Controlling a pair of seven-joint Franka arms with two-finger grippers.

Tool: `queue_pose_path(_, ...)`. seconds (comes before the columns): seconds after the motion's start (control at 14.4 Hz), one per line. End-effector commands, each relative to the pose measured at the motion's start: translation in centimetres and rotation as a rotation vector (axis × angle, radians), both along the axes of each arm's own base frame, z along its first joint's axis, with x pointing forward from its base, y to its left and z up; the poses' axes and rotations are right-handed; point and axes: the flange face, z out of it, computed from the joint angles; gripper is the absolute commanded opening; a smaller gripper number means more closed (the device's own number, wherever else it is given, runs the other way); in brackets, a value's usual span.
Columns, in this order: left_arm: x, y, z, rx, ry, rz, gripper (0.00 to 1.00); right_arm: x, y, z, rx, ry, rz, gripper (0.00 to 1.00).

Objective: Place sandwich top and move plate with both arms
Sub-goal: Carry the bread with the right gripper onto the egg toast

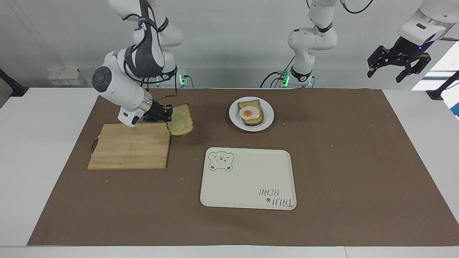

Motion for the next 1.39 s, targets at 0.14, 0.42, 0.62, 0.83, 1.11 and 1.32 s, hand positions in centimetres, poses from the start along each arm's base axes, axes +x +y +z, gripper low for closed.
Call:
queue_pose_path(0.14, -0.7, 0.2, 0.1, 0.000, 0.004, 0.011, 1.00, -3.2, 7.9, 0.8, 0.010, 0.027, -0.079, 0.00)
queue_pose_path(0.42, -0.7, 0.2, 0.1, 0.000, 0.003, 0.011, 1.00, -5.5, 16.2, -0.6, -0.021, -0.013, -0.118, 0.00)
queue_pose_path(0.62, -0.7, 0.2, 0.1, 0.000, 0.004, 0.011, 1.00, -7.4, 21.2, -1.9, -0.009, -0.004, -0.152, 0.00)
queue_pose_path(0.83, -0.7, 0.2, 0.1, 0.000, 0.004, 0.011, 1.00, -10.4, 25.2, -3.6, -0.034, 0.001, -0.143, 0.00)
queue_pose_path(1.11, -0.7, 0.2, 0.1, 0.000, 0.004, 0.011, 1.00, -13.6, 29.7, -8.2, -0.079, -0.003, -0.160, 0.00)
queue_pose_path(1.32, -0.7, 0.2, 0.1, 0.000, 0.004, 0.011, 1.00, -13.9, 29.7, -9.3, -0.093, -0.001, -0.175, 0.00)
